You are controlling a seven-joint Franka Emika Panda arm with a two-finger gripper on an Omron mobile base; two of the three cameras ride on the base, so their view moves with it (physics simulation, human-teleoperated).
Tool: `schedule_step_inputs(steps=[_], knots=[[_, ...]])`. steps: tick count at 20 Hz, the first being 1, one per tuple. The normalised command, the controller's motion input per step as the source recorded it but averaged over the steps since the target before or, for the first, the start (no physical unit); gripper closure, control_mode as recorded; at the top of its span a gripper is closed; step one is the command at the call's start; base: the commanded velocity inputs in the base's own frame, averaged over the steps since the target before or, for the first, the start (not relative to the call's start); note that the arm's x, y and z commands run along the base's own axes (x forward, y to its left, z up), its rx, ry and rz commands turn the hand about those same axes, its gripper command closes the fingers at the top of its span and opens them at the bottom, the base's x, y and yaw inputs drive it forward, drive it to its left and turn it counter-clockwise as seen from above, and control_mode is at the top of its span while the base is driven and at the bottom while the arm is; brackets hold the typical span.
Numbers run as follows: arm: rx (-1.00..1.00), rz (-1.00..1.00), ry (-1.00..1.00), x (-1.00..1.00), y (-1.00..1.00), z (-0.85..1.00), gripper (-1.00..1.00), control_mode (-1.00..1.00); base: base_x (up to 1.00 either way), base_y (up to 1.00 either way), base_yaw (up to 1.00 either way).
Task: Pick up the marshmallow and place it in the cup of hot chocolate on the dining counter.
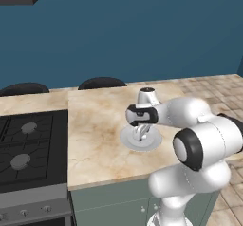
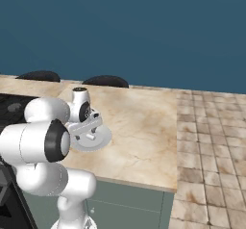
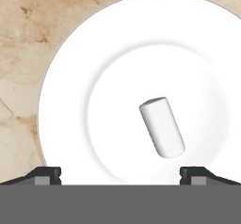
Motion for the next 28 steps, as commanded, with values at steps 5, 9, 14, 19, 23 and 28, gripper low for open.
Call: schedule_step_inputs(steps=[5,9,14,19,23,28], knots=[[0.0,0.0,0.0,0.21,0.0,-0.12,-1.0,-1.0,0.0,0.0,0.0],[0.0,0.0,-0.02,0.18,0.0,-0.2,-1.0,-1.0,0.0,0.0,0.0],[0.01,0.0,-0.01,0.1,-0.01,-0.26,-1.0,-1.0,0.0,0.0,0.0],[0.0,0.0,0.0,0.1,0.0,-0.25,-1.0,-1.0,0.0,0.0,0.0],[0.01,0.0,-0.02,0.14,0.0,-0.12,-1.0,-1.0,0.0,0.0,0.0],[0.02,0.0,0.0,0.09,0.0,-0.07,-1.0,-1.0,0.0,0.0,0.0]])
